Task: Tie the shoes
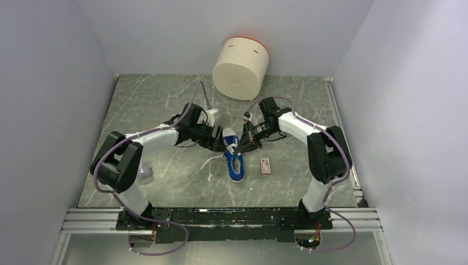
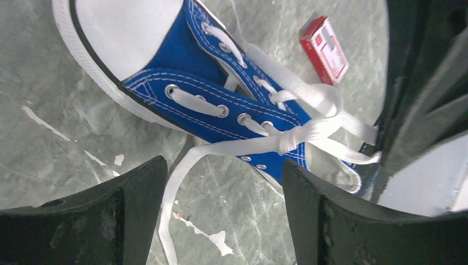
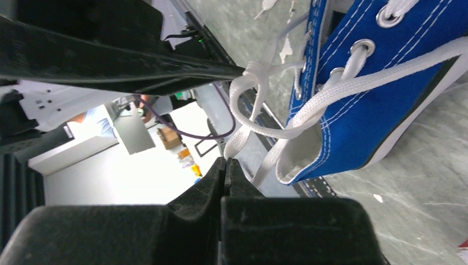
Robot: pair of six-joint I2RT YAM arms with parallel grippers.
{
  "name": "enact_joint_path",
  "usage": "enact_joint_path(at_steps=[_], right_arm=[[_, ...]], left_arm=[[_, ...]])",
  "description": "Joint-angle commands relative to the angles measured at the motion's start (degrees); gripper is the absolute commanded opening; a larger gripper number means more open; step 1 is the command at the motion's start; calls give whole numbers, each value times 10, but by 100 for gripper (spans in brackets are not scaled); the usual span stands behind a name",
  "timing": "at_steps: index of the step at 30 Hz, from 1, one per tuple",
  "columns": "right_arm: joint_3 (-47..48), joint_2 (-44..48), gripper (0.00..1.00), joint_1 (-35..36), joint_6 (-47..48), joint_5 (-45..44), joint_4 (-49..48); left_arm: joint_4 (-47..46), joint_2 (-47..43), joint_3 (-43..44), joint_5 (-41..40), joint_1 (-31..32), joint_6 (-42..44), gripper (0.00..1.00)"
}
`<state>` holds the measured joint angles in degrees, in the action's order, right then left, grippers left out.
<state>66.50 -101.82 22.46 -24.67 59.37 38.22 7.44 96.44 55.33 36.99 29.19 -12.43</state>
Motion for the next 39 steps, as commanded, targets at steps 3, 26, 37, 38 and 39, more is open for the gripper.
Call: enact_joint_path(at_steps=[3,26,37,38,39], right_arm=[[13,19,8,-13,-80,44,-21],[60,124,66,101,209,-258,-73],[-256,334,65,116,564,-266,-372],[-262,323,65,116,572,-244,-371],[-267,313,65,116,578,-221,-372]], left_arm=[[-34,12,-28,-82,44,26,80],[-65,88,-8,-52,34,-16,31],[-53,109,6,-4,16,-14,17],[-51,109,7,-2,14,-13,16],[-50,109,7,1,14,-12,16]])
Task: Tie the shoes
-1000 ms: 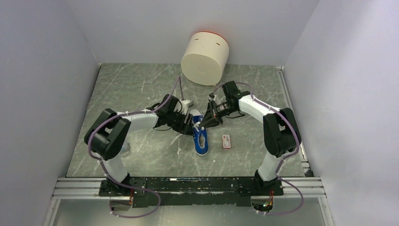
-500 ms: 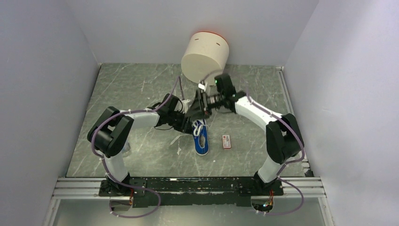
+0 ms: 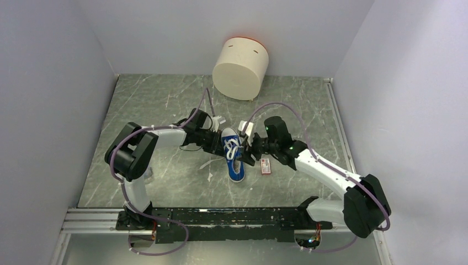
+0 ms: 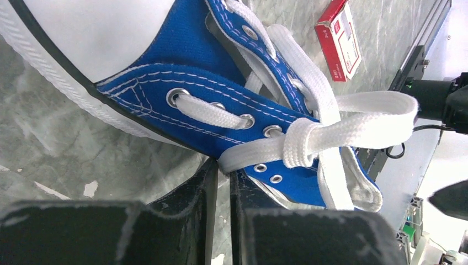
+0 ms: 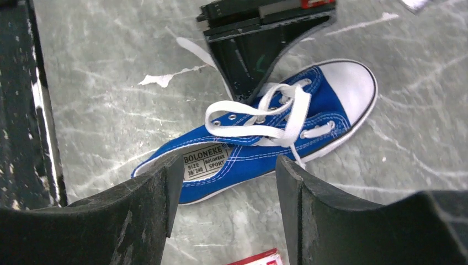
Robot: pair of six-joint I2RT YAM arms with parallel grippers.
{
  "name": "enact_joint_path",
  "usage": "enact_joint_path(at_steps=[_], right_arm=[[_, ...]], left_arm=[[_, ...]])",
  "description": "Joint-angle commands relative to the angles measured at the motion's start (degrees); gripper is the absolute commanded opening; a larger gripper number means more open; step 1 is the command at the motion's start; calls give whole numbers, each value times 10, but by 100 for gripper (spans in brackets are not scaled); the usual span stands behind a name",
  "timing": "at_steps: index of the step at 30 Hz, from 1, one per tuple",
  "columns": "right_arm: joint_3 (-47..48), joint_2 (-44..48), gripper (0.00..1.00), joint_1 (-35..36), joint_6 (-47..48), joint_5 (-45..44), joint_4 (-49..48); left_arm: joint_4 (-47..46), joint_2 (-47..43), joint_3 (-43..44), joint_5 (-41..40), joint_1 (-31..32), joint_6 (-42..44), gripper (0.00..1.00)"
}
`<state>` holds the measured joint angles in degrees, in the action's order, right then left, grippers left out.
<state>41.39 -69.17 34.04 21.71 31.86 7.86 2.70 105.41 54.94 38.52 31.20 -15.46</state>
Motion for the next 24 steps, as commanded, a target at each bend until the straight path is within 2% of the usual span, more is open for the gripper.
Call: enact_joint_path(at_steps=[1,9,24], right_arm=[[-20,-25,65,-1,115,72,-73],[-15,-96,65,-1,85,166,-128],[-25,-173,50,9,45,161,-188]], left_arm=[[-1,18,10,-12,-7,18,15],[-4,26,7,2,-8,13,12],[-1,26,7,11,-10,9,10]])
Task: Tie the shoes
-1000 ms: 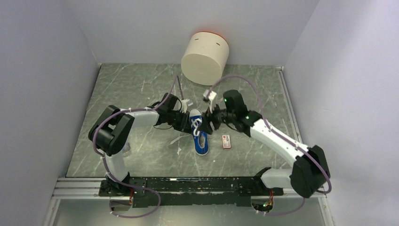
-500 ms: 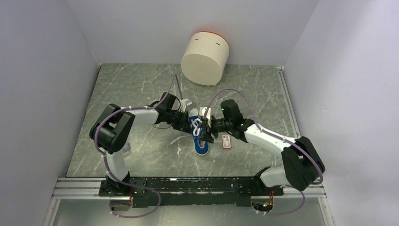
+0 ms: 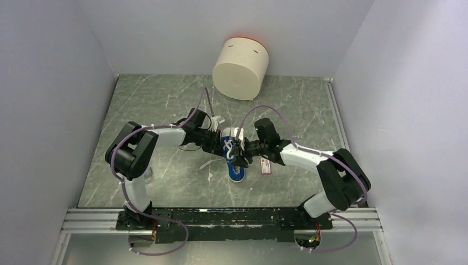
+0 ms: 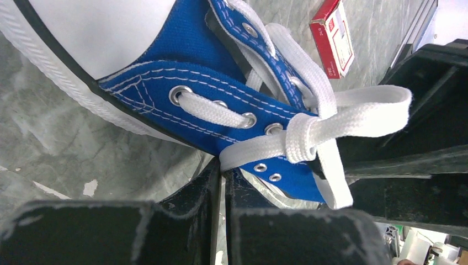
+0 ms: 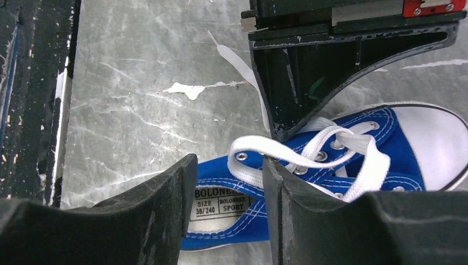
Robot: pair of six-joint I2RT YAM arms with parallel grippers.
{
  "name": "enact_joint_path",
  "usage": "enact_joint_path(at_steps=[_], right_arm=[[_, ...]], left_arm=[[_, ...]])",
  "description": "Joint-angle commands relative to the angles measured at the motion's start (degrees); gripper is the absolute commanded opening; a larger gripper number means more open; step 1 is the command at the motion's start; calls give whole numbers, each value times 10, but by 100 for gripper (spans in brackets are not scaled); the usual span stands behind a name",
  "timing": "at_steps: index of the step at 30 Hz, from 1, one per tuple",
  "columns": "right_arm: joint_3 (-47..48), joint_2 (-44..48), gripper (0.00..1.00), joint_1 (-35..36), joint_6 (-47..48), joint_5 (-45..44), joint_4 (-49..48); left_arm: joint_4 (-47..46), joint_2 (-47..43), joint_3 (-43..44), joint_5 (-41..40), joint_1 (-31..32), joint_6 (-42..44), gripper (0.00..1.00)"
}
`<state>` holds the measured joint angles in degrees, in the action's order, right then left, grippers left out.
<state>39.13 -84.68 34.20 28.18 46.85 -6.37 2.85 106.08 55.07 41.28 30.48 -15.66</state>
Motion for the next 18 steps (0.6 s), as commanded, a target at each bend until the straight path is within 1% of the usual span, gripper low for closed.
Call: enact_joint_path(at_steps=[1,7,9,10,11,13,15,16,17,18], right_arm=[[-6,-20,49,11,-28,8,-60],[-48,-9,46,41,-82,-42,-159],[-51,-4,32,48,-90,-65,-155],[-60,5,27,52,-92,-79,-160],[-73,19,24,56,-100,-107,-171],[-91,46,22,57,-129,-136,-189],[-71,64,10,57,-181,-160,-151],[-43,69,3,57,-223,-164,-103],[-4,71,0,56,-255,-156,-35],[30,73,0,57,-288,-145,27]], left_arm=[[-4,19,6,-15,-2,9,10],[6,24,12,-17,-2,10,10],[10,23,12,-20,-4,7,9],[11,25,13,-17,-5,5,8],[13,26,15,-15,-5,4,8],[14,26,15,-13,-5,2,7],[18,25,14,-14,-6,3,6],[25,26,17,-16,-6,6,6],[32,29,22,-20,-6,10,5],[41,33,28,-25,-6,13,5]])
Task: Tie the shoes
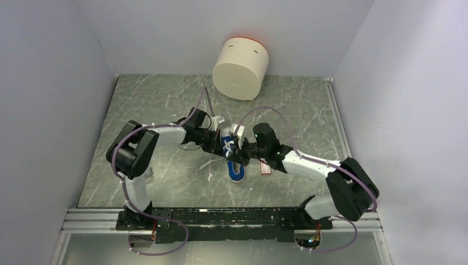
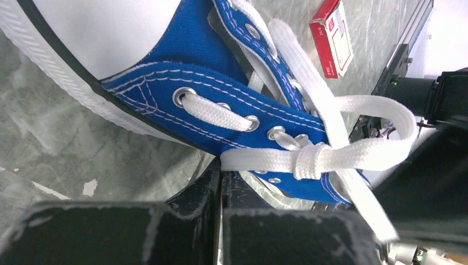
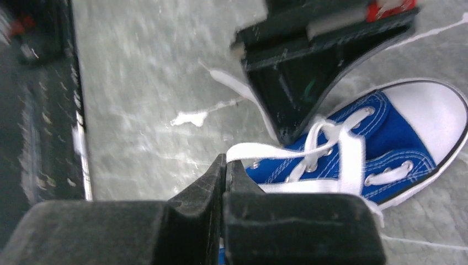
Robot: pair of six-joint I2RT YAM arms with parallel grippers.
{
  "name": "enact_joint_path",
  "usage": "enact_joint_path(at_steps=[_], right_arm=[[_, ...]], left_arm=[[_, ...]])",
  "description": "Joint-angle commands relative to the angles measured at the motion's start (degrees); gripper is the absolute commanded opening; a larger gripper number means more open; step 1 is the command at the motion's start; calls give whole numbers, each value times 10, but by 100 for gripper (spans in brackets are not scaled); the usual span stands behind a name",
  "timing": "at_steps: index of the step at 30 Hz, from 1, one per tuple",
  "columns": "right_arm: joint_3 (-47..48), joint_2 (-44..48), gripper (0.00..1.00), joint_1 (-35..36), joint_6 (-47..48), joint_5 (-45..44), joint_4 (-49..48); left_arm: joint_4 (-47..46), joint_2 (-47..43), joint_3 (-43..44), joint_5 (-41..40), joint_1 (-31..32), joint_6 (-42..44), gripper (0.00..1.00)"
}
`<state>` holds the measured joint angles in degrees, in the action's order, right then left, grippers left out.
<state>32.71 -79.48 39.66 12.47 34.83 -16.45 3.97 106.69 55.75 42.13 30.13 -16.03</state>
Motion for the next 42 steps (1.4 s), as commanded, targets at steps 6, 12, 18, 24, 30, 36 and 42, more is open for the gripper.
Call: enact_joint_path(at_steps=[6,12,18,24,30,36,42], right_arm=[[195,41,0,-4,-392,-4,324],[369,-44,0,-25,-403,63,604],[398,-98,0,-50,-434,154,703],[465,-150,0,-64,-341,-43,811],[579,-271,0,-77,-243,-269,863],[460,-225,0,-125,-247,-200,798],[332,-200,0,-195,-258,-180,696]], left_arm=[[90,51,63,-61,-2,39,5],[98,33,52,-72,-2,18,5],[80,12,28,-68,-2,16,5],[90,-36,16,-98,-2,20,5],[157,-83,26,-158,-3,39,5],[224,-120,26,-213,-2,17,5],[235,-150,-8,-247,-5,-19,5]])
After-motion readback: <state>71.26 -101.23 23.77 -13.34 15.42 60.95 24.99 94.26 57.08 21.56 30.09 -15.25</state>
